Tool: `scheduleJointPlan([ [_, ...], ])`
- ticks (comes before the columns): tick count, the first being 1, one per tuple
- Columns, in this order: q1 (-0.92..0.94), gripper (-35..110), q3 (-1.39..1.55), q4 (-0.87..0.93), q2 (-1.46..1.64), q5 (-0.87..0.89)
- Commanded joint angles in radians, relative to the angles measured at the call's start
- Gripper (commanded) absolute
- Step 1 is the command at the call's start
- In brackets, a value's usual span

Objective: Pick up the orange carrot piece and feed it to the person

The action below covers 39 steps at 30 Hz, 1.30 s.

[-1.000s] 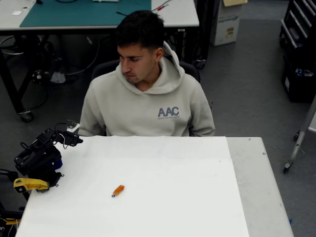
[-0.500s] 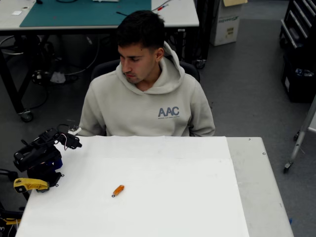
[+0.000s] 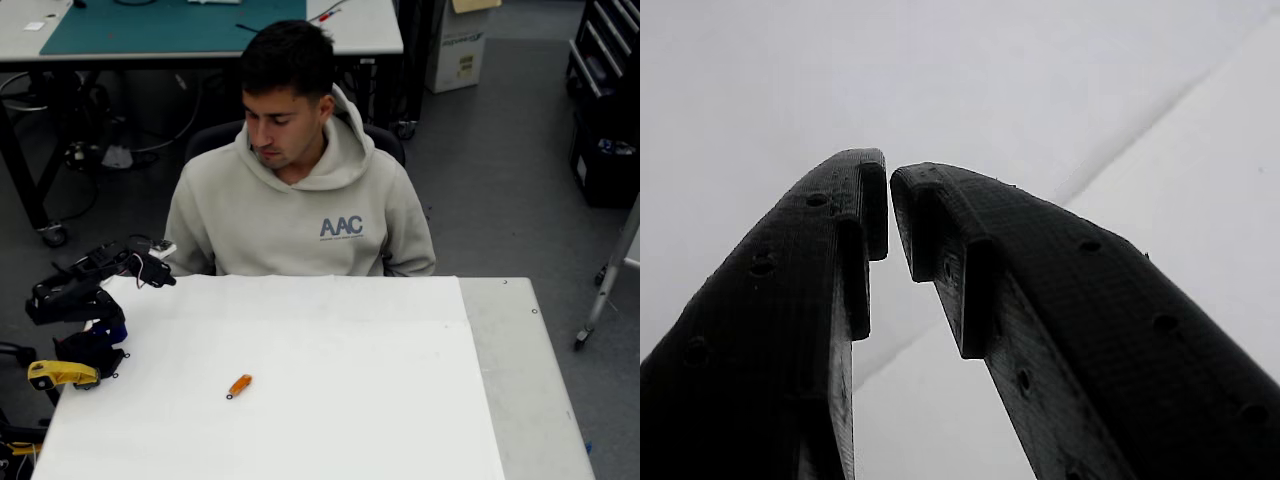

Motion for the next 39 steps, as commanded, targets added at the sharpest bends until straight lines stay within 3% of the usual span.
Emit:
scheduleJointPlan([
  [1,0.057,-3,-0.12,-0.002,-0.1,-0.023],
  [39,0.951,-3,-0.744,0.011,-0.942,-0.71],
])
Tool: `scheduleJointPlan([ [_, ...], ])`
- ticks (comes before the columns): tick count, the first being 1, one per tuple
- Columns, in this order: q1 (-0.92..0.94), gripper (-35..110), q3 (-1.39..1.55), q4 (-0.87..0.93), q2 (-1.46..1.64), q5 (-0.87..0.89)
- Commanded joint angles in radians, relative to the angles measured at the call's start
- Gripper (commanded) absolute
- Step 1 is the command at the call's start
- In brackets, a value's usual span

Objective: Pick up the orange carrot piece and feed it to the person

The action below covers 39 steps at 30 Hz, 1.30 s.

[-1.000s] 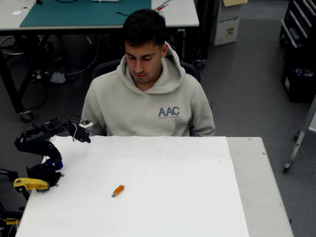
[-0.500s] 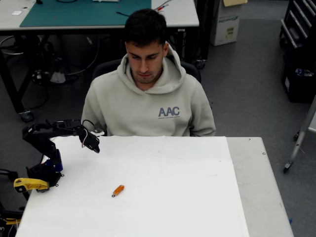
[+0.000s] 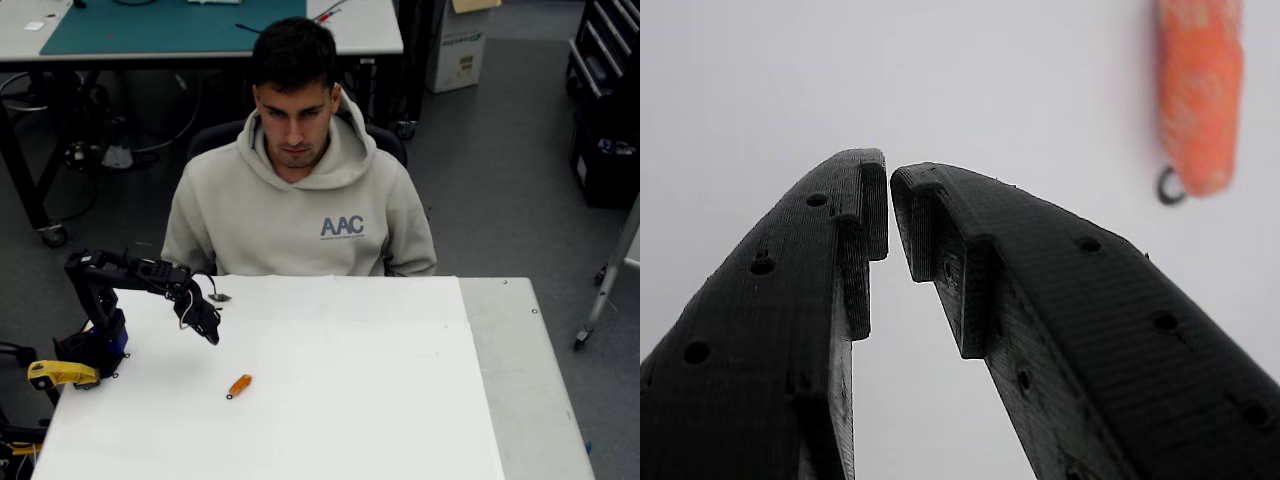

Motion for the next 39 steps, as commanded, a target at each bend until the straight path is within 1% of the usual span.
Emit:
scheduleJointPlan([
  [1,0.095,-3,-0.109,0.012,-0.037,-0.071],
  [10,0.199,-3,-0.261,0.002,-0.216,-0.137],
  [19,0.207,-3,-0.383,0.002,-0.318,-0.137],
  [39,0.186,-3,-0.393,0.002,-0.345,-0.135],
])
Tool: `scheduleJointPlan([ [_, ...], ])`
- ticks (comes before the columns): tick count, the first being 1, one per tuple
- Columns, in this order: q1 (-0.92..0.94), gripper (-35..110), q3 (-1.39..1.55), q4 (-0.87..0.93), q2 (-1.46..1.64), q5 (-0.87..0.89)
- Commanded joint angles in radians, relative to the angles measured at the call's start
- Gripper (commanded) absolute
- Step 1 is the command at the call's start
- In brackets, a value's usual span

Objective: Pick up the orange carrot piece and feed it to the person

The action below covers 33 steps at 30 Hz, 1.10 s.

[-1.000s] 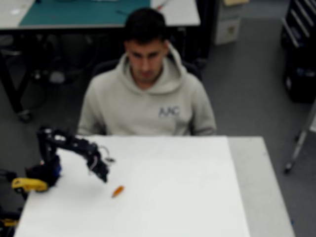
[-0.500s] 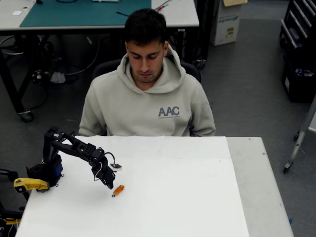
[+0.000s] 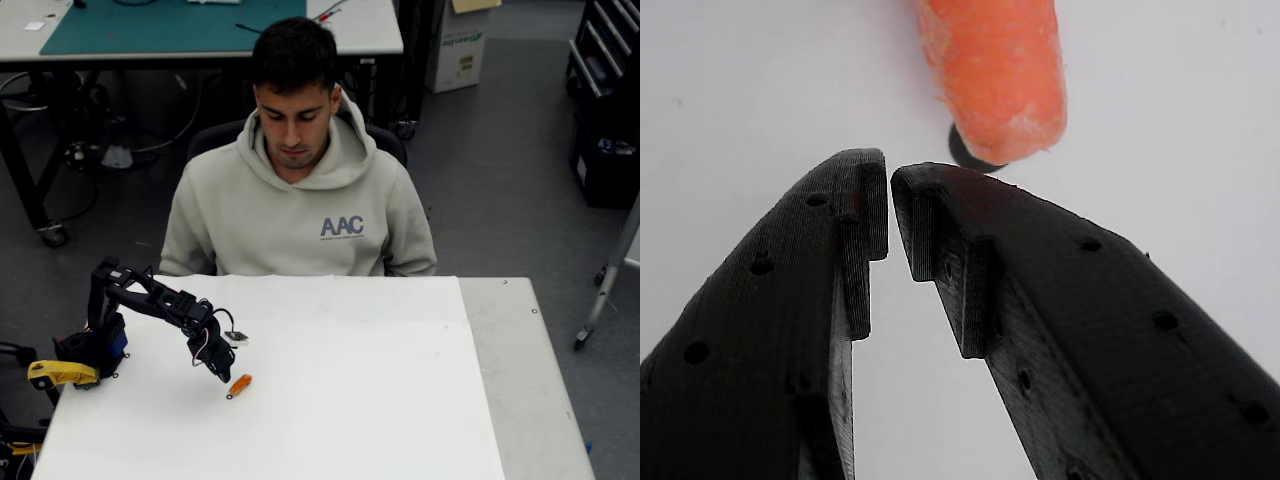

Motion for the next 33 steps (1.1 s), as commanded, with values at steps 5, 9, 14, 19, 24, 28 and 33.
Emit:
scheduleJointPlan([
  [5,-0.018,-3,-0.06,0.002,0.035,-0.018],
  [9,-0.026,-3,-0.06,0.002,0.035,-0.017],
  [14,-0.026,-3,-0.06,0.002,0.035,-0.015],
  [19,-0.031,-2,-0.06,0.002,0.035,-0.017],
  [24,-0.031,-2,-0.06,0.002,0.035,-0.02],
  [28,-0.032,1,-0.06,0.002,0.035,-0.023],
  [33,-0.025,13,-0.061,0.0,0.041,-0.025],
])
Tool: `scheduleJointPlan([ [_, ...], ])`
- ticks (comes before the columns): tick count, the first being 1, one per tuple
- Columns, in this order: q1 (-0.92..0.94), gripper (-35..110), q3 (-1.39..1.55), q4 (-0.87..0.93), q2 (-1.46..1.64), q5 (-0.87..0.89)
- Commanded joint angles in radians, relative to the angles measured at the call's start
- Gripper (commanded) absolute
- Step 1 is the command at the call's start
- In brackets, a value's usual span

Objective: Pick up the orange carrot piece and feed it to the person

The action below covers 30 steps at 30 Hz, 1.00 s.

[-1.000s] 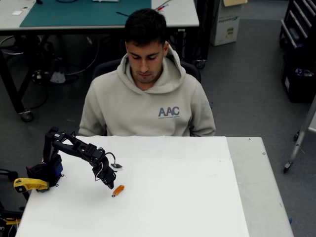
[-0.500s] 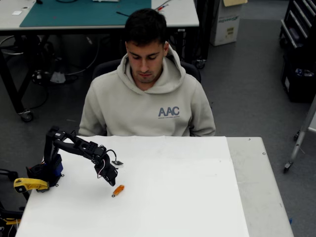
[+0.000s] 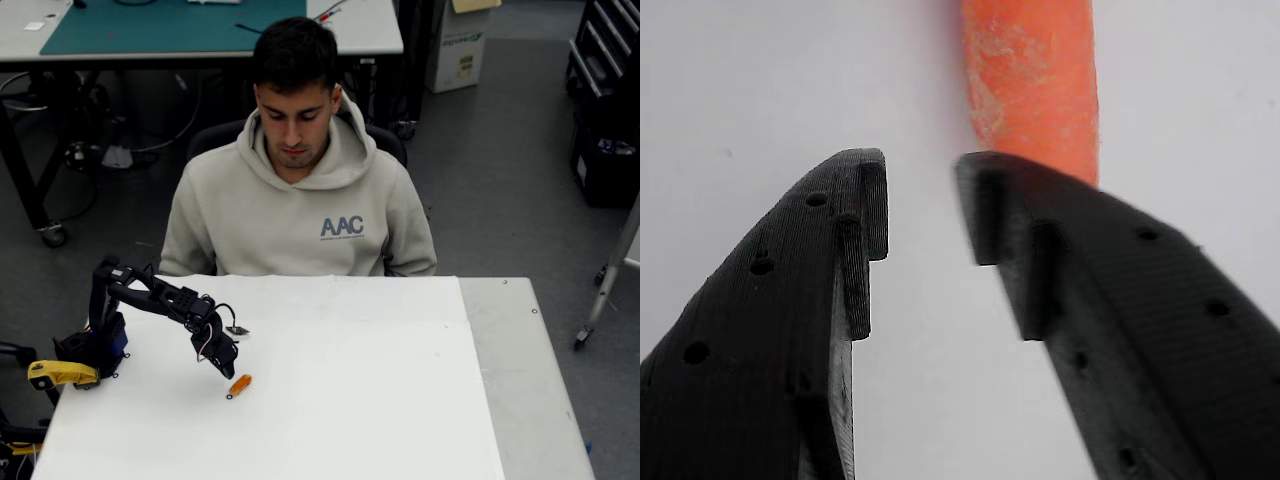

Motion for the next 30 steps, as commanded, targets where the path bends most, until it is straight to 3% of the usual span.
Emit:
scheduleJointPlan([
  [1,0.021,15,-0.061,0.0,0.043,-0.008],
  [6,0.026,22,-0.061,0.0,0.049,-0.008],
  [30,0.025,23,-0.189,0.0,-0.069,-0.009],
])
